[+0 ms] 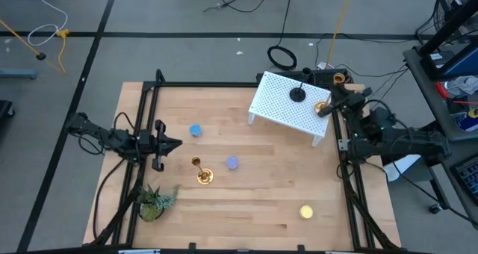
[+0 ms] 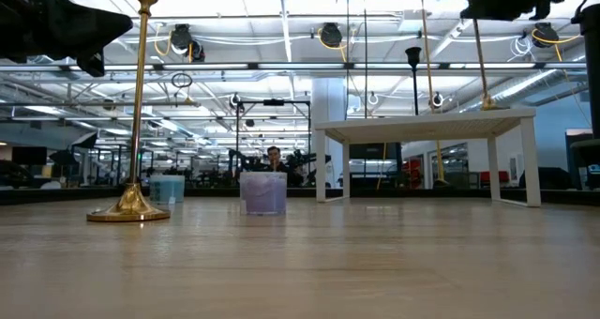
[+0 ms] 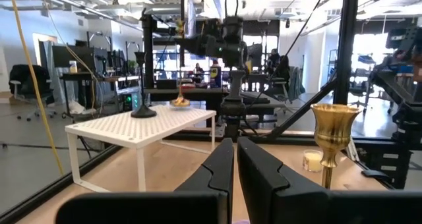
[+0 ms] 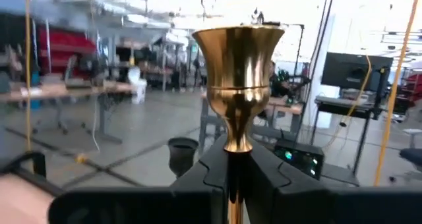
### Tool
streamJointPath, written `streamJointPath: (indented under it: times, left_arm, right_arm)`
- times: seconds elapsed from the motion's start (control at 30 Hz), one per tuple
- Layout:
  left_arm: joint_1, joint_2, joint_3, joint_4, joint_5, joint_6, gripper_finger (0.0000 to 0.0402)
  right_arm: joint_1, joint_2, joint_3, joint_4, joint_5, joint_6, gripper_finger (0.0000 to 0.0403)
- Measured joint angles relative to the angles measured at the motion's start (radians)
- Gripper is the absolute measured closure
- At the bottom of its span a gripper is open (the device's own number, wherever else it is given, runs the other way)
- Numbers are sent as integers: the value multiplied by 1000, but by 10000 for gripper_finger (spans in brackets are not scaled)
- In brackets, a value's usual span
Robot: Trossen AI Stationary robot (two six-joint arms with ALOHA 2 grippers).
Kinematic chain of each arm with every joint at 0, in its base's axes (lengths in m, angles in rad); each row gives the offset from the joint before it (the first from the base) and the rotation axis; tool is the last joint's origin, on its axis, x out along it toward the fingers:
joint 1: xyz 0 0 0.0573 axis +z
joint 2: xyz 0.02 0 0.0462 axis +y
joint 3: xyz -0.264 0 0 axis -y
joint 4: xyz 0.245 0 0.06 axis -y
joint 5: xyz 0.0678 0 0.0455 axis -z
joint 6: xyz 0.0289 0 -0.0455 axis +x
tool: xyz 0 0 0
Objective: Pick & Place candle stick holders
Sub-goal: Put the right gold candle holder on the shelf aligned with the black candle holder
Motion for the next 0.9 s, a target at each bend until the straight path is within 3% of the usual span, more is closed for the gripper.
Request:
streamJointPath:
  times: [0.1,0.33,0.63,0.9]
  left_arm:
    - [0,0,0,25,0,30,373]
    - [0,0,0,41,-1,52,373]
    - [0,0,0,40,-1,45,373]
    - [0,0,0,-35,1,33,373]
  right_arm:
    - [-72,6,-68,136,-56,-10,381]
    - [-187,6,-176,300,-75,-13,384]
    - [-265,11,-217,337,-158,14,358]
    - [-289,12,-217,337,-213,54,295]
